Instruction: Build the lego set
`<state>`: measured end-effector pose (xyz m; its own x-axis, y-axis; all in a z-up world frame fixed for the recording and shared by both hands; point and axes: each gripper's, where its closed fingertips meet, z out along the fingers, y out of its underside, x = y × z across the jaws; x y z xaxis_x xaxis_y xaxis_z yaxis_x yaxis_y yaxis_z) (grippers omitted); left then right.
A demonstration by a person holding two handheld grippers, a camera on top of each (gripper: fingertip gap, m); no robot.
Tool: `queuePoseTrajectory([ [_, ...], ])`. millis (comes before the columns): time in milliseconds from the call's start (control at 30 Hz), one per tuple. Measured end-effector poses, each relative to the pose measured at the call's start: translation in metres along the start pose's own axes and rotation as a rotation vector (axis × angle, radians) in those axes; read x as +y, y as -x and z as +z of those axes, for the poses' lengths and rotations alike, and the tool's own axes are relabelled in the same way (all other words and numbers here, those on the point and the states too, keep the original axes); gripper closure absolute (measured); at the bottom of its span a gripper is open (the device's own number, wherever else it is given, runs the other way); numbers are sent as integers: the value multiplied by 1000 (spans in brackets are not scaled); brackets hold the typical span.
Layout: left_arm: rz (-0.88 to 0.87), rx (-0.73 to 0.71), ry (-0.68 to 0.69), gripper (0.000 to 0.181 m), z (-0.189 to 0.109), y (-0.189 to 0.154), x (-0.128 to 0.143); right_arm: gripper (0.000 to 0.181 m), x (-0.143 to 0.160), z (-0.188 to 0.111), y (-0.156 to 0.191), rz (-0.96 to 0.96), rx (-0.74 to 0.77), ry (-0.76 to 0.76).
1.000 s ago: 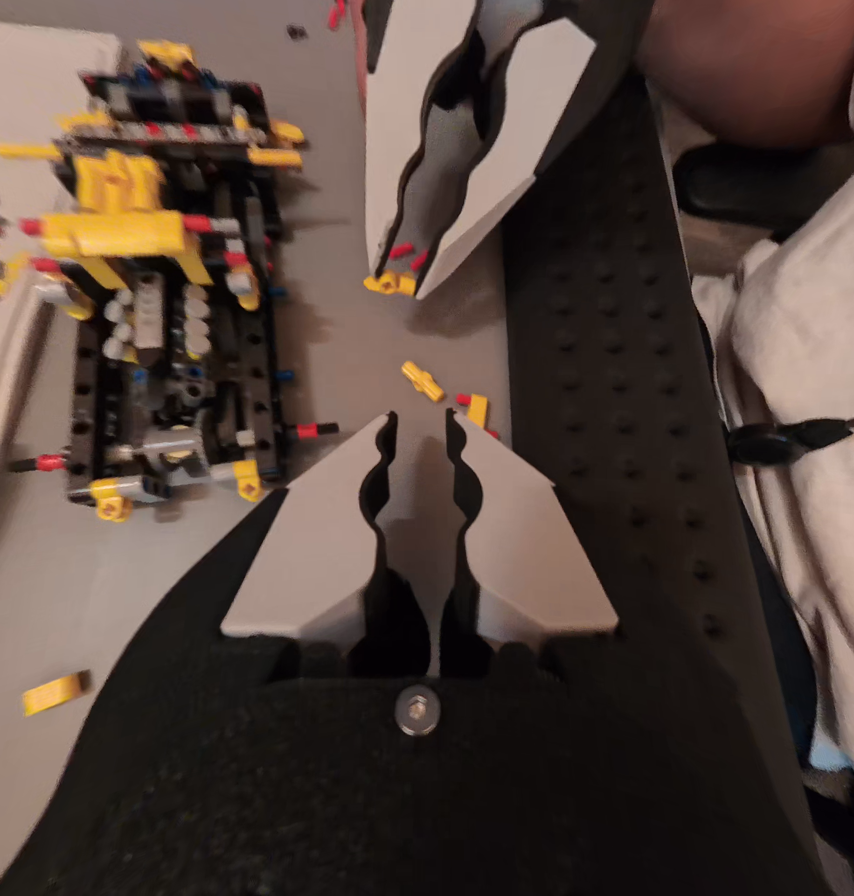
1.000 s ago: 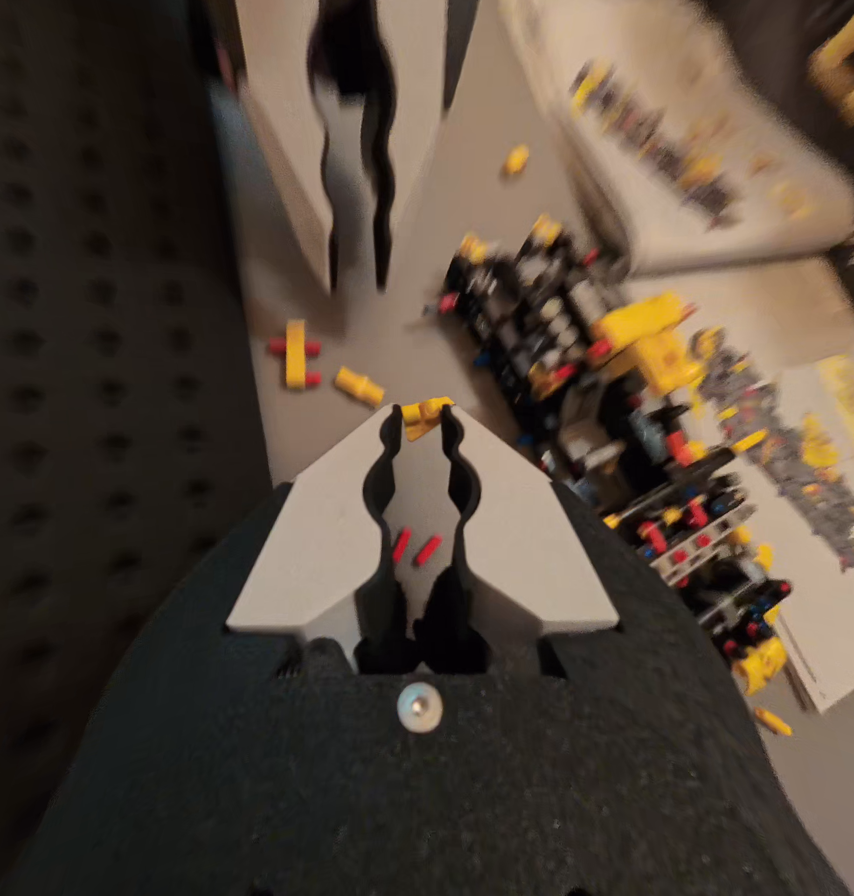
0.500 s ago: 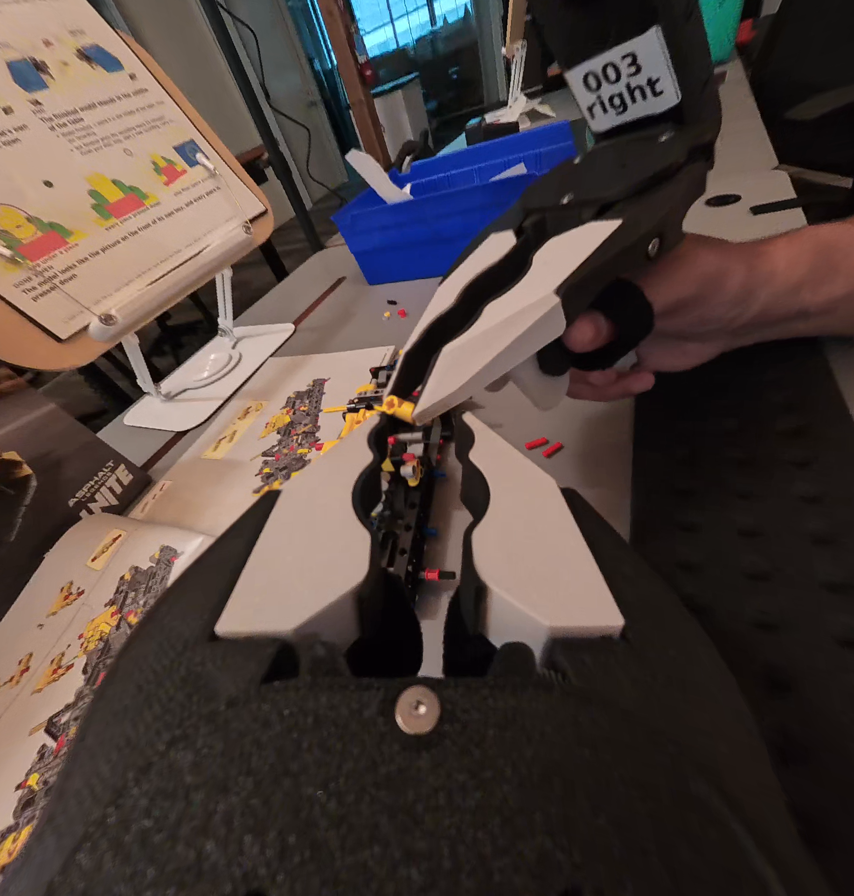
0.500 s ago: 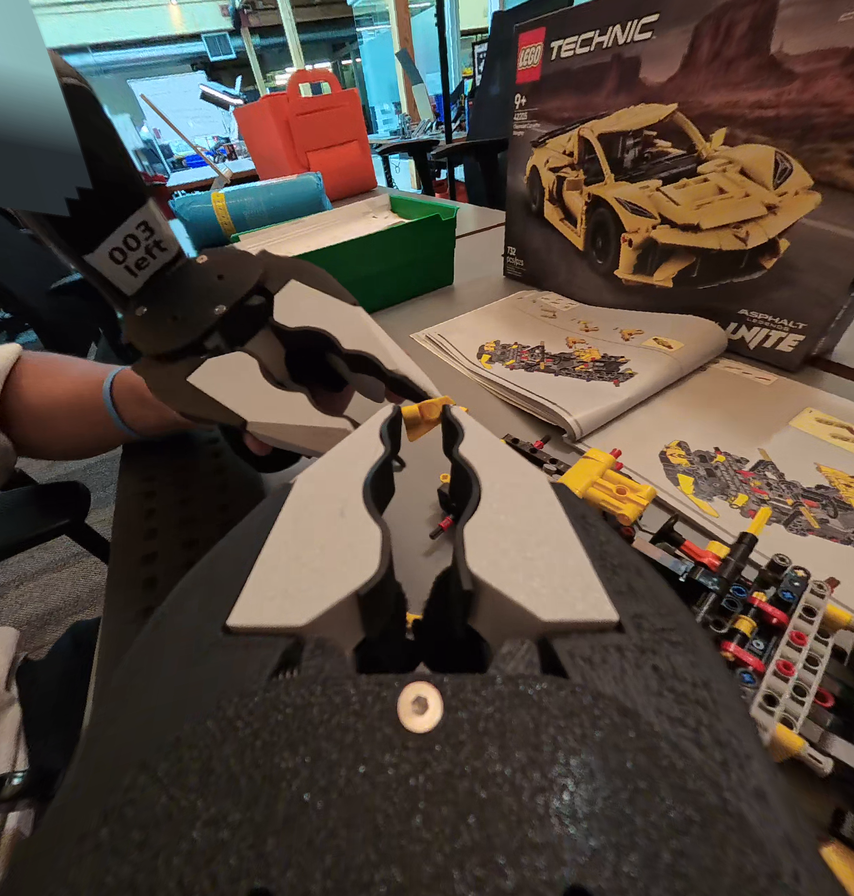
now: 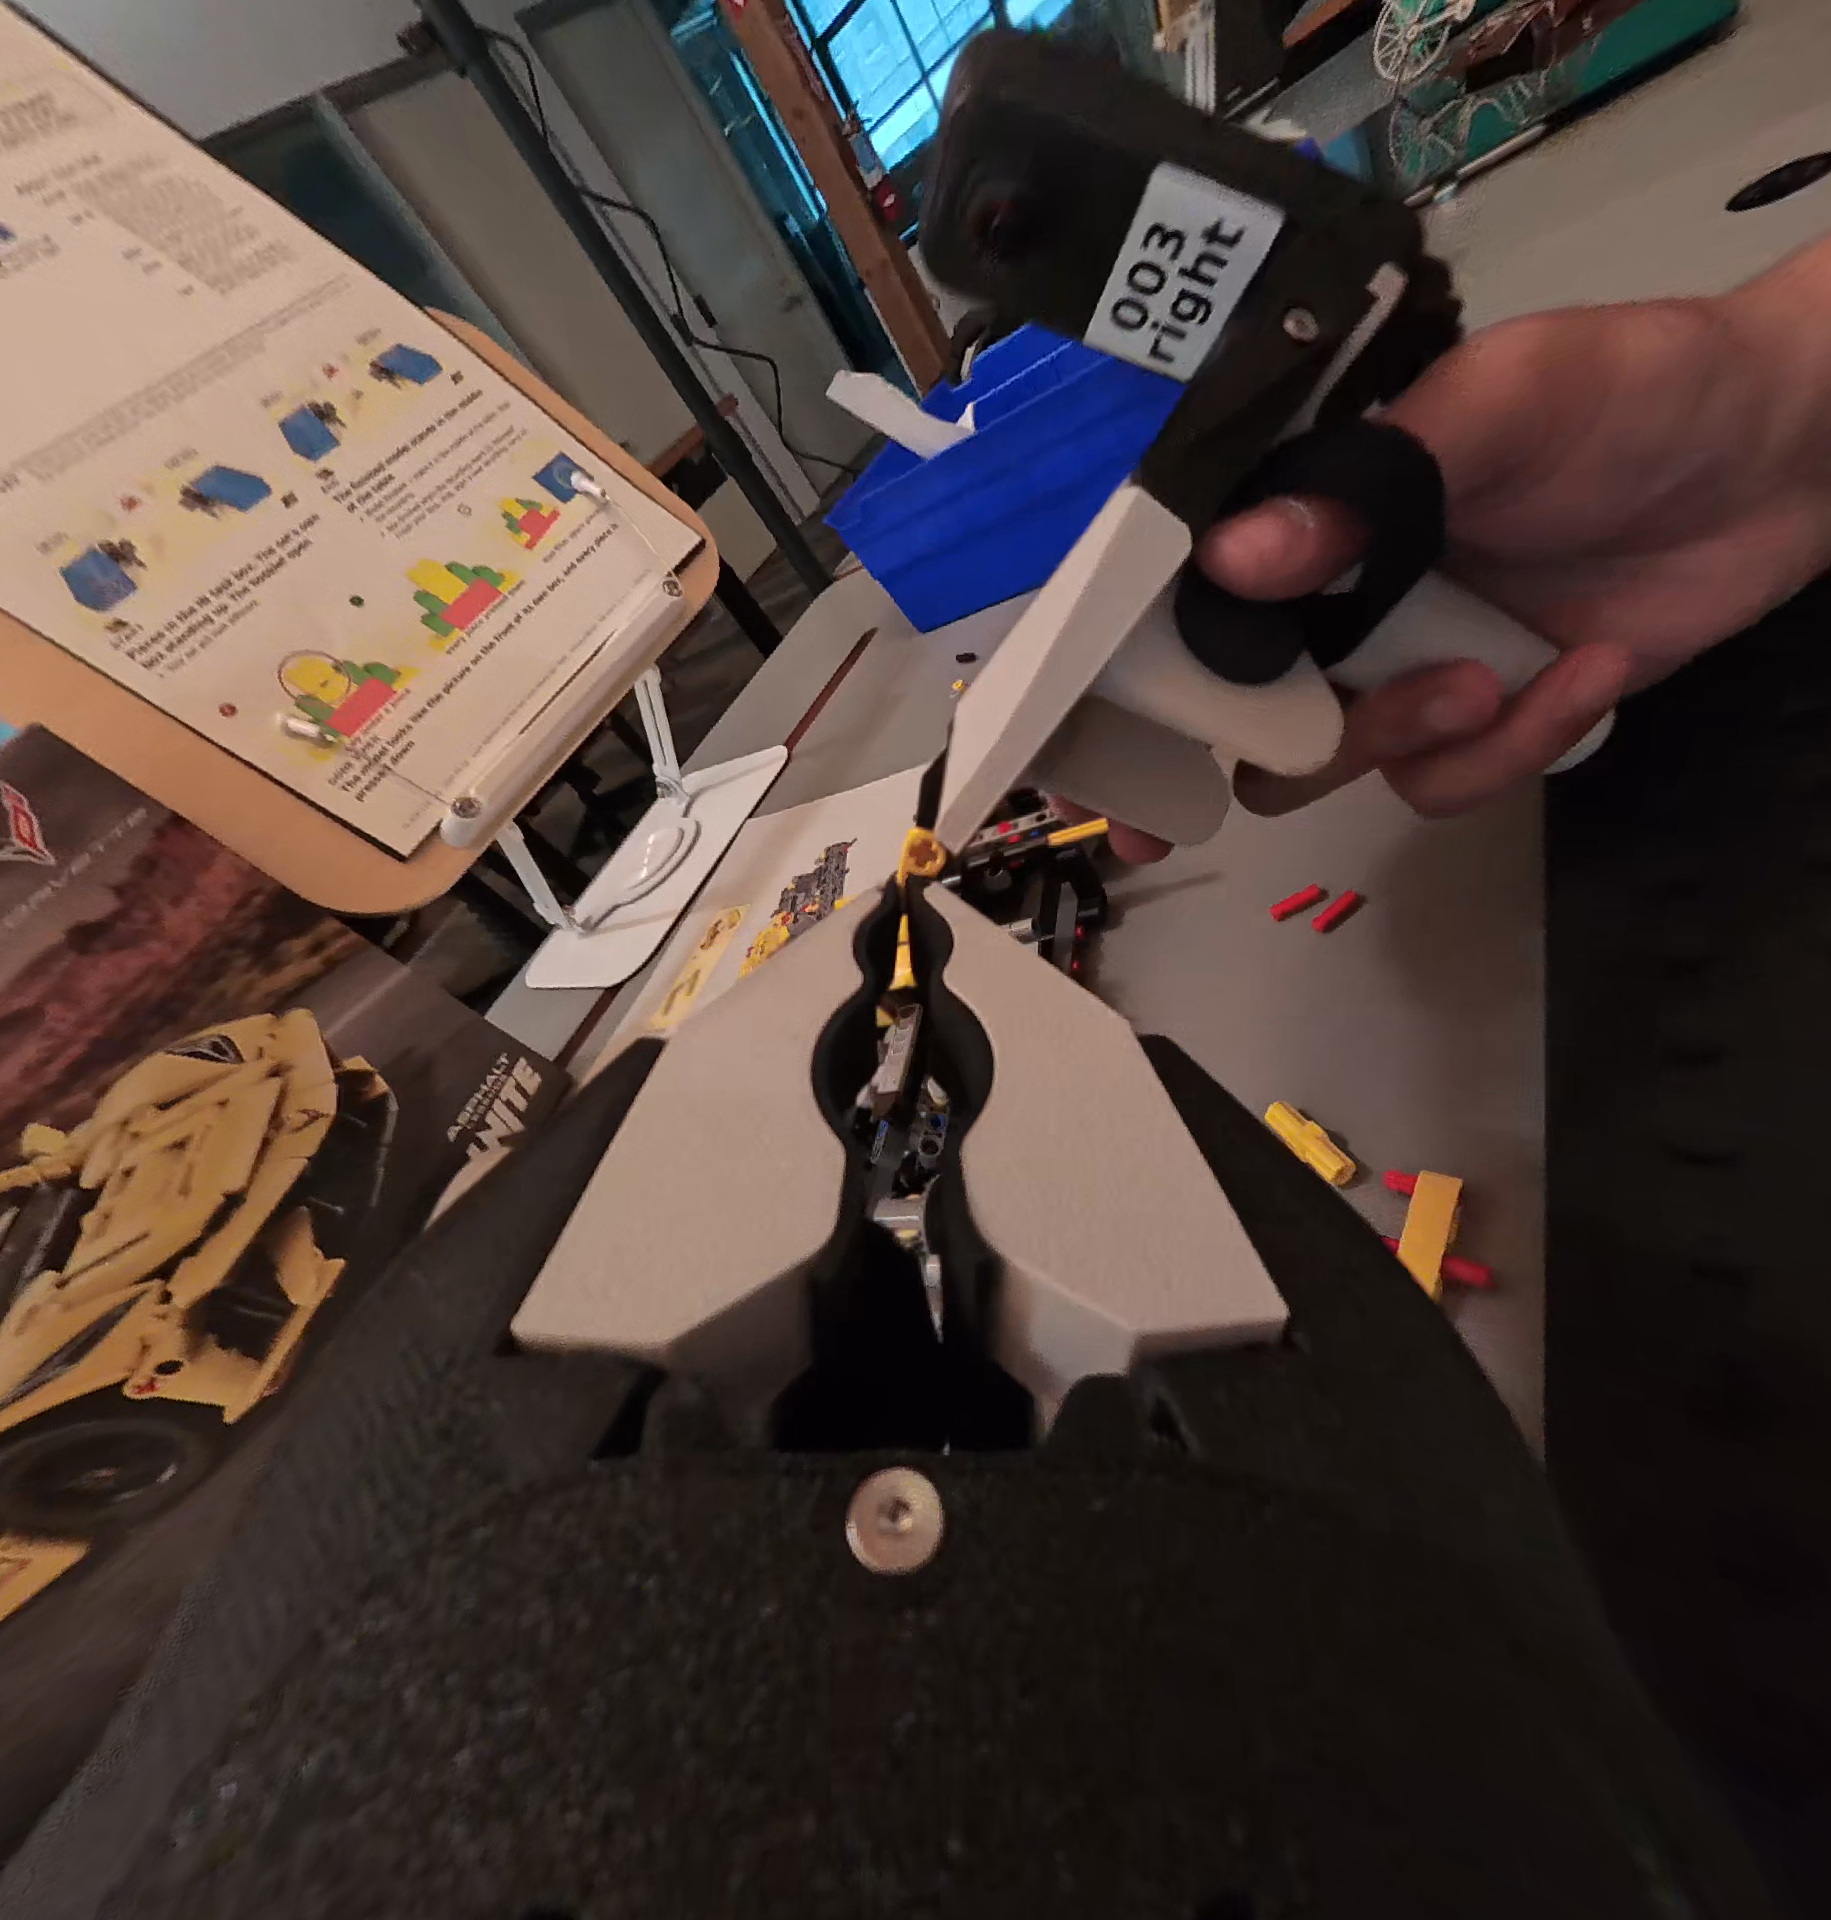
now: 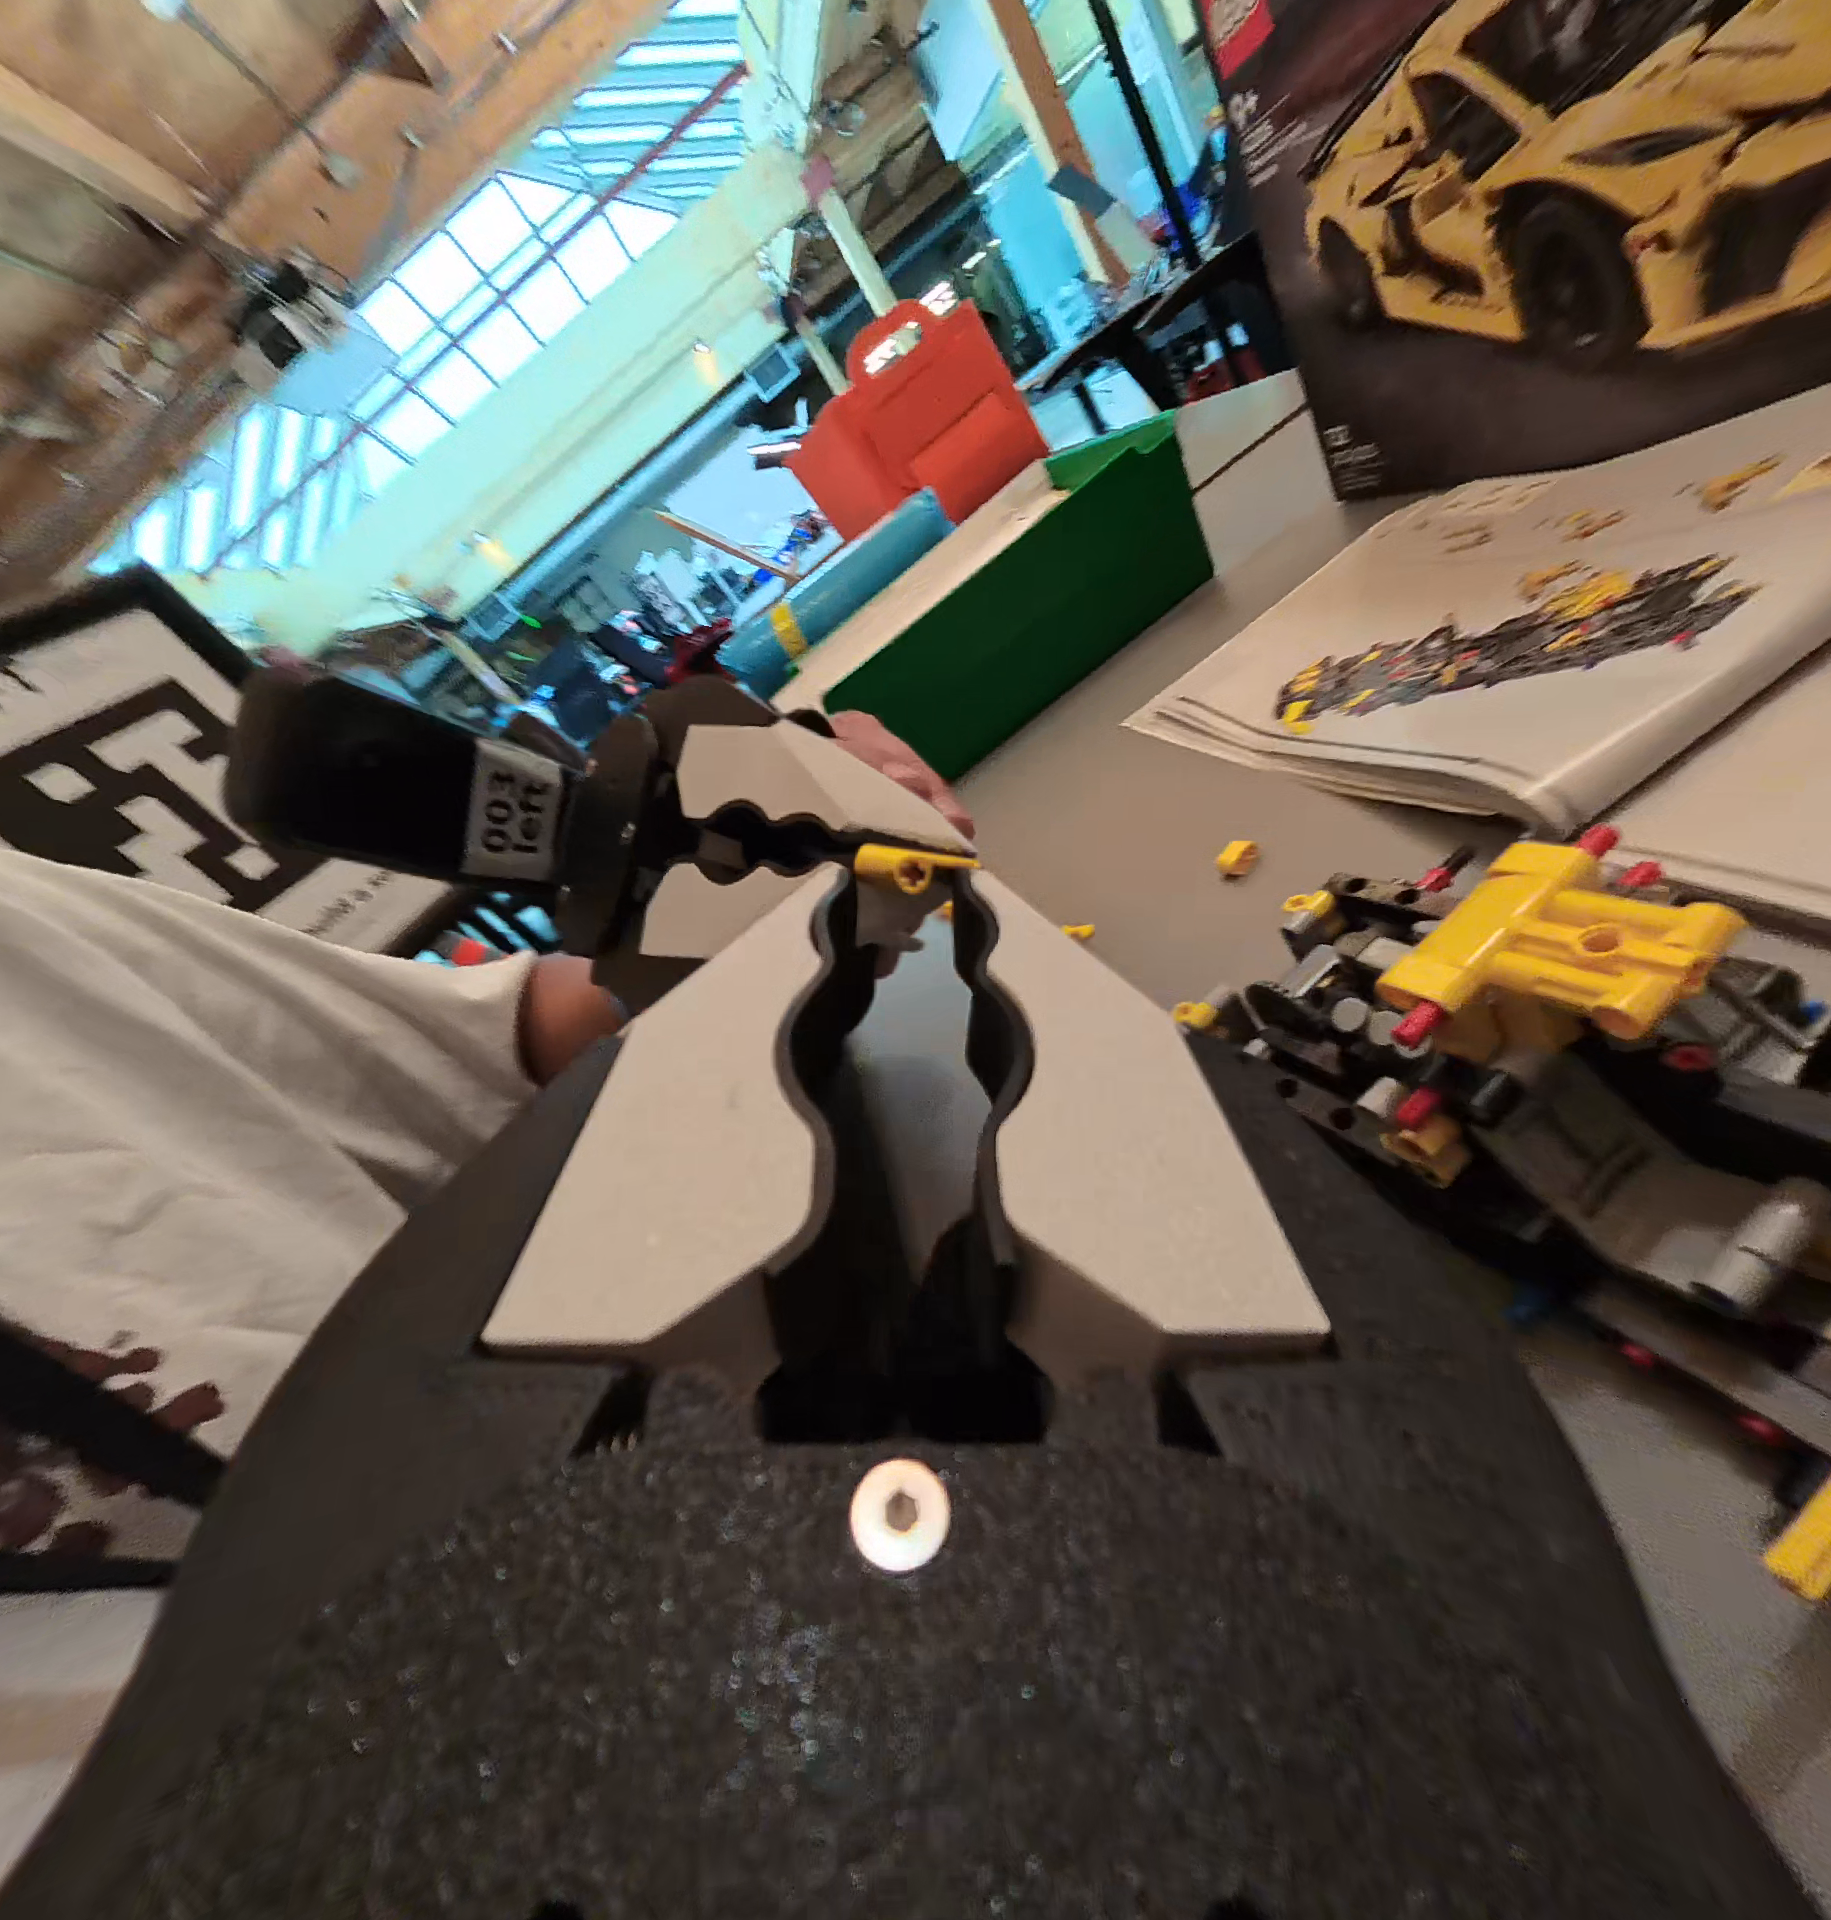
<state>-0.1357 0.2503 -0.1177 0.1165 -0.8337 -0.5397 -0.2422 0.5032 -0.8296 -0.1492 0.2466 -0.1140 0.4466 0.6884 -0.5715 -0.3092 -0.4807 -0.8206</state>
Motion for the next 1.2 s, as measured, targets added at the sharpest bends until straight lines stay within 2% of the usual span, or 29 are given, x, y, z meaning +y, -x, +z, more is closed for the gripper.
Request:
queuePoseTrajectory([
  [100,21,21,10,181,-1,-2,1,164,2,-1,1,48,-44,19],
  [200,-96,89,-19,181,-4,-4,-3,162,3,-3,6,16,-78,29],
  [333,-304,212,-90,181,-11,-4,-12,155,5,-9,4,-316,29,89],
  [433,-347,308,-64,181,-11,-14,-8,161,8,-13,3,-592,121,134],
  [533,-333,370,-45,181,-11,-26,-5,168,19,-13,-2,-732,166,187],
  [633,-311,377,-32,181,-9,-33,-2,181,25,-13,-2,-763,162,211],
  [1033,-293,394,-51,177,-8,-38,-1,181,33,-15,-3,-673,102,258],
  [1200,-379,450,-124,177,-14,-36,-13,181,29,-16,10,-562,2,210],
])
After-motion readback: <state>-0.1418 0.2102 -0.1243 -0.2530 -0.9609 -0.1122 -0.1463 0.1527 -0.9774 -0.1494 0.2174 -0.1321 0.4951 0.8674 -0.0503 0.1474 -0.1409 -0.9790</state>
